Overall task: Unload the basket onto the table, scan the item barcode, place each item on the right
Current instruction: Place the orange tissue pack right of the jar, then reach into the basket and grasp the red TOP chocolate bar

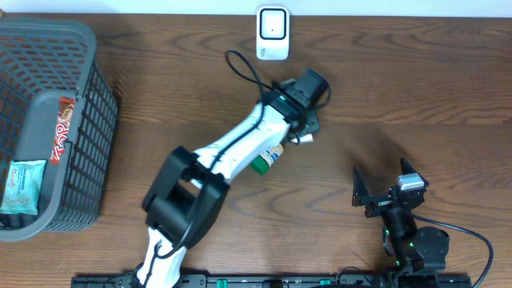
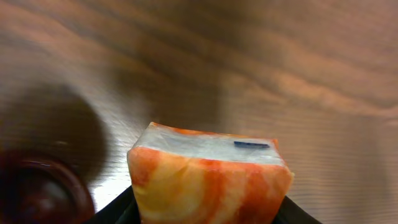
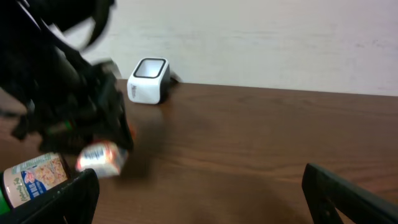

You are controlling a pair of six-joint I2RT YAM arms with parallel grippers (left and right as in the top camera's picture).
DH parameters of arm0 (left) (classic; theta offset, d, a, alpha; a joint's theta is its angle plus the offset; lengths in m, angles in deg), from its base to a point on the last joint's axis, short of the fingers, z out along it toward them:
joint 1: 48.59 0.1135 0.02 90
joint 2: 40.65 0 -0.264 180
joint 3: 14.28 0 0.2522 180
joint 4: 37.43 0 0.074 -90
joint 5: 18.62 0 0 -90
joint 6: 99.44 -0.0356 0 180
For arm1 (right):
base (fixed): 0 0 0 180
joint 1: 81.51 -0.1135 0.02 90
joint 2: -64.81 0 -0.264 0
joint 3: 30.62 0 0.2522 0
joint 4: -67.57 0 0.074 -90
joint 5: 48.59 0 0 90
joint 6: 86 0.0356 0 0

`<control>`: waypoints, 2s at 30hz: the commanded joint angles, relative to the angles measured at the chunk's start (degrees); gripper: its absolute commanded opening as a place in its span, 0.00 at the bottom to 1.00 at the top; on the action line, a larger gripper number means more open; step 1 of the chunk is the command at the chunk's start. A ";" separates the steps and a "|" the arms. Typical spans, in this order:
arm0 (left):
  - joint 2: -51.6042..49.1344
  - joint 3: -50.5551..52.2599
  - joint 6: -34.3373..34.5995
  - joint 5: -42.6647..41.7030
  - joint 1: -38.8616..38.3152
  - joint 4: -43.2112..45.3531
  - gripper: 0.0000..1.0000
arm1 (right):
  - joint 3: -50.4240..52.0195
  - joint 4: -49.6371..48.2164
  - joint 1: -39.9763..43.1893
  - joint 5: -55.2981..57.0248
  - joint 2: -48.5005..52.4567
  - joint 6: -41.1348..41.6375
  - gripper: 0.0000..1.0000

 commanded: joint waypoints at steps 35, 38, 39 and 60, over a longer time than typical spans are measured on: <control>34.71 -20.44 -37.11 25.11 54.38 -35.34 0.98 | 0.07 0.26 -0.26 0.31 -0.31 0.76 0.99; 33.20 -17.73 -45.40 25.09 61.59 -34.71 0.98 | 0.07 0.26 -0.26 0.31 -0.31 0.76 0.99; 32.59 -16.83 -48.09 25.07 63.49 -34.27 0.98 | 0.07 0.26 -0.26 0.31 -0.31 0.79 0.99; 9.77 -2.86 -73.77 4.92 75.69 -22.14 0.98 | 0.07 0.26 -0.26 0.31 -0.31 0.79 0.99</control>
